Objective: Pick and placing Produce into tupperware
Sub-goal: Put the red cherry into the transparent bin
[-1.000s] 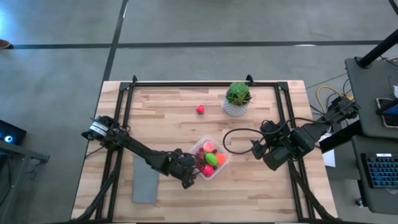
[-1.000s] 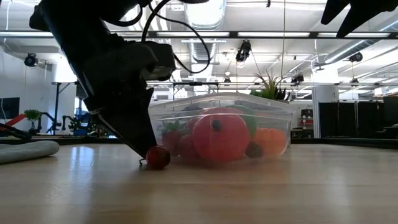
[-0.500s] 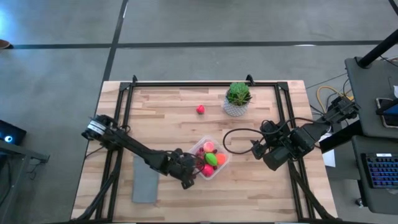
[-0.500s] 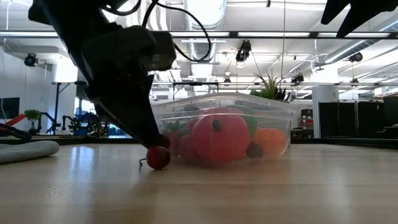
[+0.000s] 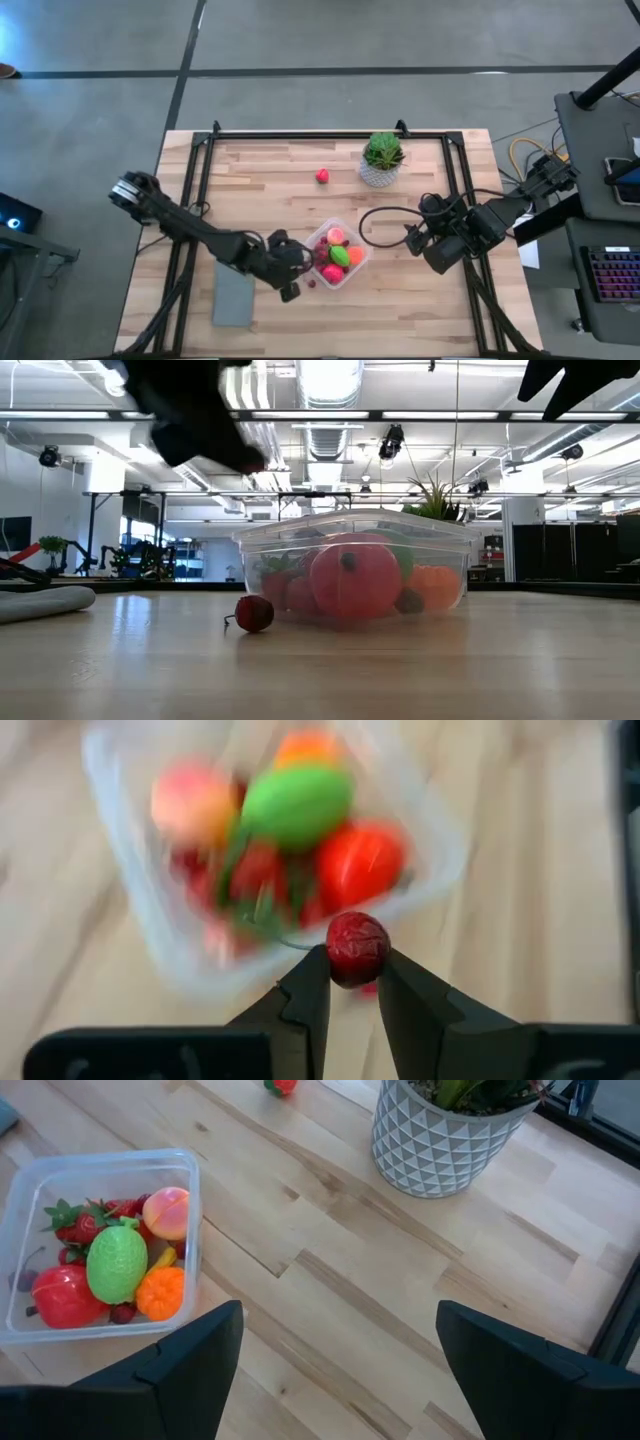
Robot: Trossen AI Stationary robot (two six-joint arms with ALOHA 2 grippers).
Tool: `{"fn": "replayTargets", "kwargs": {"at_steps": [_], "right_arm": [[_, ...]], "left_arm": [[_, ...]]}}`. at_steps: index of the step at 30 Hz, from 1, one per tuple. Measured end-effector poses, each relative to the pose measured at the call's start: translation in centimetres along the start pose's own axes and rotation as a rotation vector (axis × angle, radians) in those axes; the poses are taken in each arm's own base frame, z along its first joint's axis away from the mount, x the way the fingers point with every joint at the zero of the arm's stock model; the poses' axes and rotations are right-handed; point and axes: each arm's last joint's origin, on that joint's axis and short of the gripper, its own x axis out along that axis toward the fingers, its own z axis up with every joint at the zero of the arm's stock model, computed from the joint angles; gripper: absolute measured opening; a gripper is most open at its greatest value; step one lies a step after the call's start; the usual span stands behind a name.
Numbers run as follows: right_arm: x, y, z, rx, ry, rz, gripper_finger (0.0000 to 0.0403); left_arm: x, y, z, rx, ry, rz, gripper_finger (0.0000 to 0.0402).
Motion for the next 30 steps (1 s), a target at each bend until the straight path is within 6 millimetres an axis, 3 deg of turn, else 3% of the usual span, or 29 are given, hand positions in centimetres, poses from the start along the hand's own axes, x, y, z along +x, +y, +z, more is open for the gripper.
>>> {"fn": "replayTargets", "kwargs": {"at_steps": [3,9,18,23,30], "right_arm": [[0.0,0.0,0.0,-0.001,0.000,-0.004,0.0325],[0.0,0.0,0.0,-0.001,0.003,-0.004,0.0325],[0.0,-0.1,-0.1,-0.001,0.025,-0.003,0.0325],[0.0,-0.1,-0.1,-0.002,0.026,-0.003,0.0325],[0.0,-0.1,-0.1,-0.003,0.026,-0.004,0.0325]], "left_arm": [[0.0,0.5,1.5,0.031,-0.065,-0.021,0.0061],[2.2,1.8,2.9,0.015,-0.054,-0.083,0.0072],[2.4,1.7,3.5,-0.006,-0.102,-0.105,0.0195],[1.8,1.4,3.0,0.013,-0.051,-0.146,0.0248],[0.9,-1.0,-0.5,0.104,0.110,-0.206,0.0239]]}}
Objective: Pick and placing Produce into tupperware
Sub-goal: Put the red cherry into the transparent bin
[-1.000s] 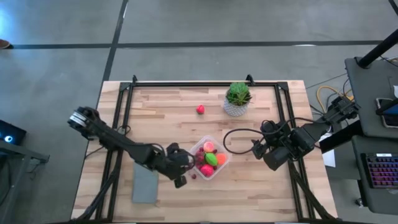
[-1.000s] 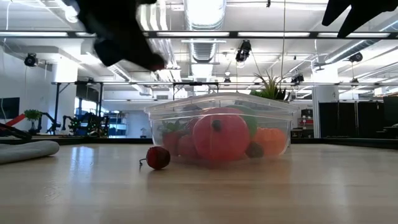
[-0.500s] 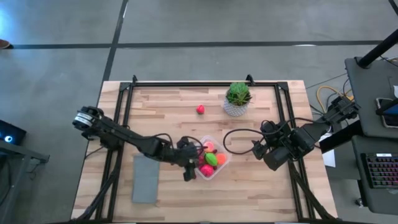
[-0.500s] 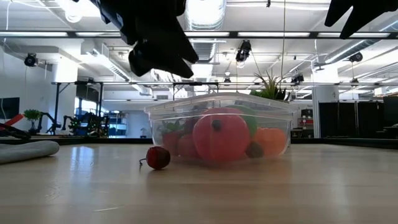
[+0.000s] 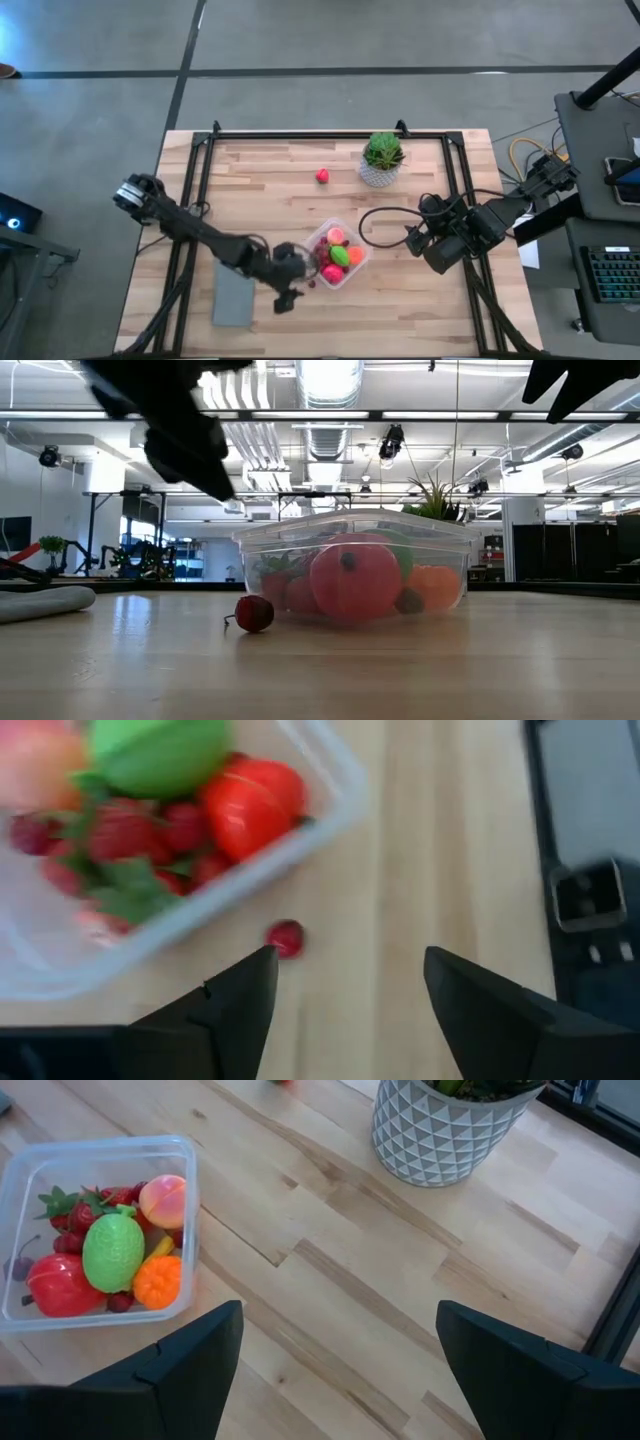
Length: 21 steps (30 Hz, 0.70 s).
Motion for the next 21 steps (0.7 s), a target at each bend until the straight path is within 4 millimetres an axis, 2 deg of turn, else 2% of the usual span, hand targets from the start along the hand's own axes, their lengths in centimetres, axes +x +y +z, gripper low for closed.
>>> {"fn": "replayTargets", "kwargs": {"at_steps": [5,15,21], "right_arm": [[0.0,0.0,0.0,-0.009,0.000,-0.002,0.0325],[0.0,0.0,0.0,-0.009,0.002,-0.002,0.0325],[0.0,0.0,0.0,-0.009,0.005,-0.001,0.0324]], "left_arm": [[1.1,-2.0,-1.5,0.139,-0.013,-0.014,0.0218],[4.9,-1.6,-2.2,0.145,-0.018,0.011,0.0194],[5.7,-0.7,-2.5,0.144,0.002,0.075,0.0193]]}}
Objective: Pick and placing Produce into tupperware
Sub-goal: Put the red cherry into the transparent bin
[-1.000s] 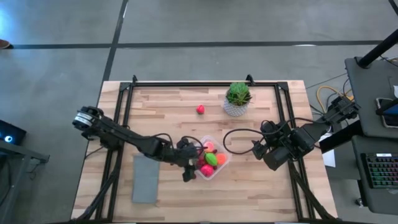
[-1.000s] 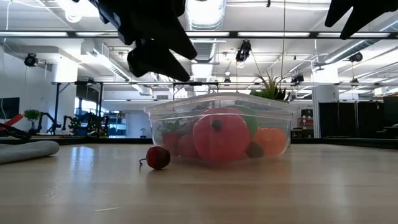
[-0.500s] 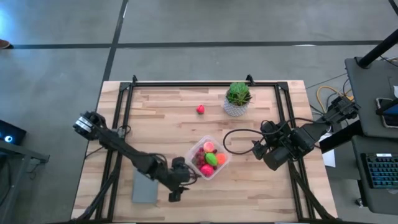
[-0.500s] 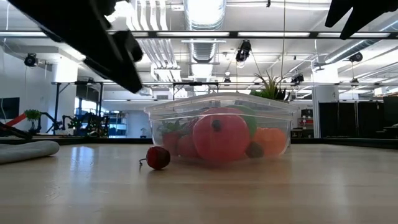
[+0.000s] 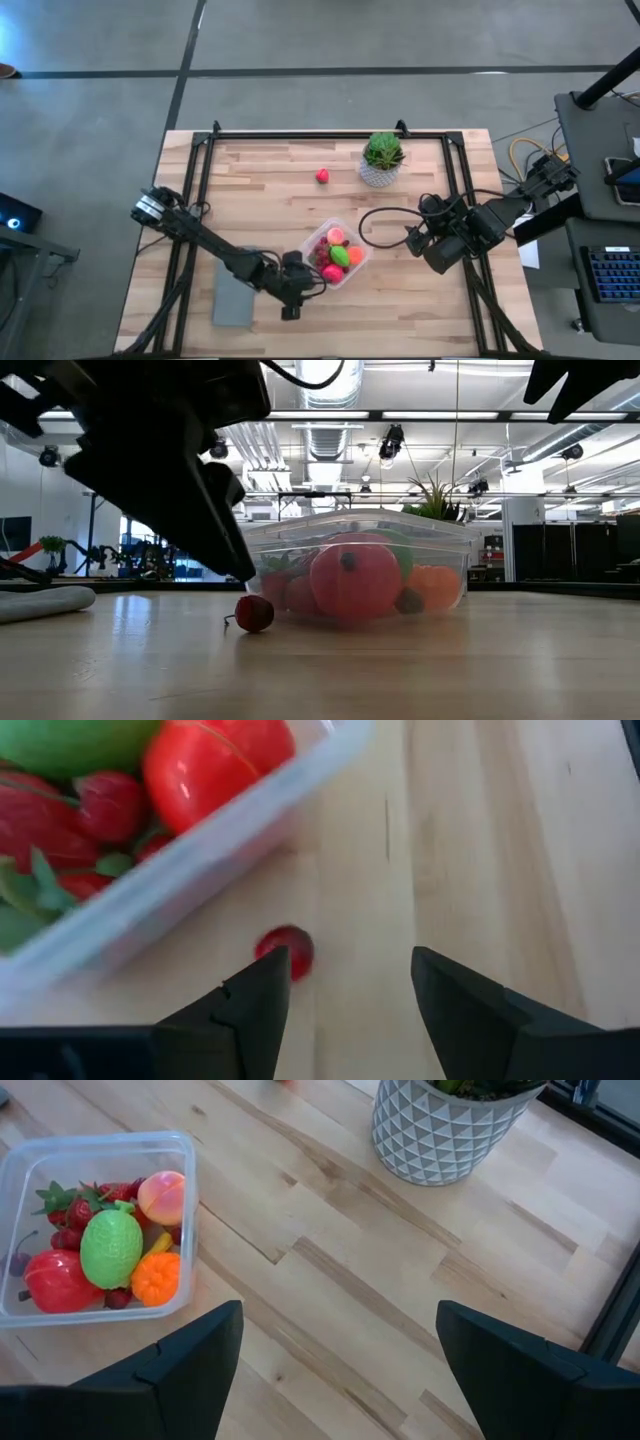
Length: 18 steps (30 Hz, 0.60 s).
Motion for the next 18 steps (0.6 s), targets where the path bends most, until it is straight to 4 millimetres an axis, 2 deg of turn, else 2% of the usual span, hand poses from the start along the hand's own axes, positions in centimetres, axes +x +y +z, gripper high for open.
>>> {"fn": "replayTargets", "kwargs": {"at_steps": [5,18], "right_arm": [[0.0,0.0,0.0,-0.001,0.000,0.000,0.0324],[0.0,0.0,0.0,-0.004,-0.001,-0.005,0.0325]], "left_arm": [[0.2,0.4,0.0,-0.002,-0.019,0.051,0.0193],[1.2,1.3,0.1,-0.017,0.007,0.047,0.0193]]}}
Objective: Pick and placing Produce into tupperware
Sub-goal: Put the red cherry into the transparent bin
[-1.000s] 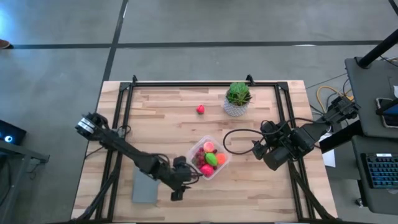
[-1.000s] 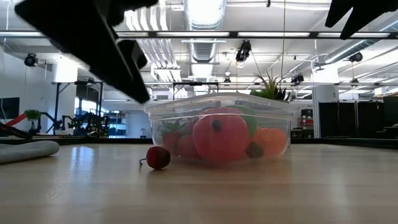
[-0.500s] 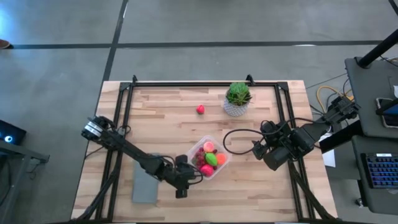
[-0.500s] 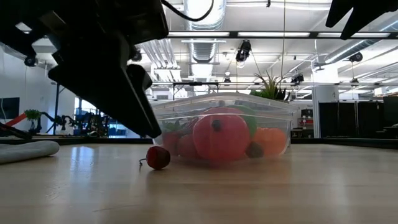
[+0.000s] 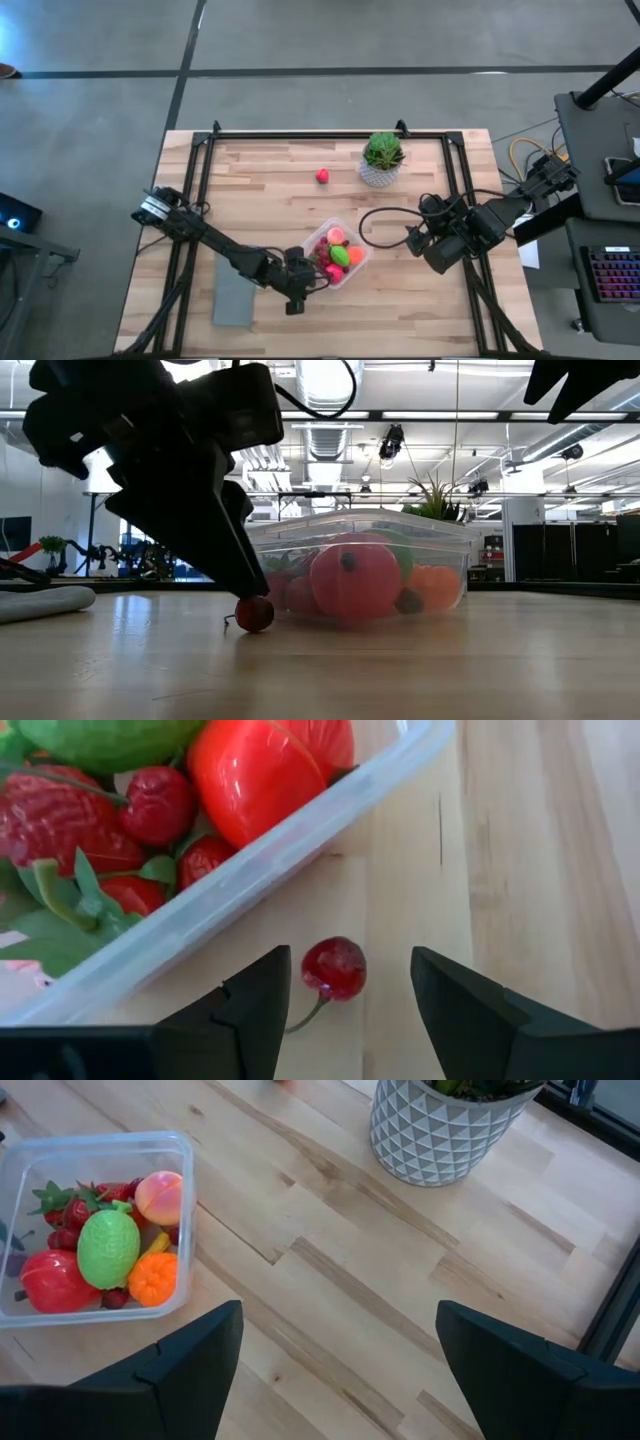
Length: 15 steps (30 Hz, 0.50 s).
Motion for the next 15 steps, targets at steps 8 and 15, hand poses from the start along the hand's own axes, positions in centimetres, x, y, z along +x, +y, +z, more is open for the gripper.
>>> {"fn": "replayTargets", "kwargs": {"at_steps": [8,15], "right_arm": [[-0.01,-0.01,0.00,-0.001,0.000,0.000,0.0325],[0.01,-0.04,-0.01,-0.002,0.000,-0.003,0.0325]], "left_arm": [[0.44,0.04,-0.24,0.028,0.005,0.010,0.0193],[0.74,0.04,-0.28,0.030,-0.007,0.030,0.0193]]}}
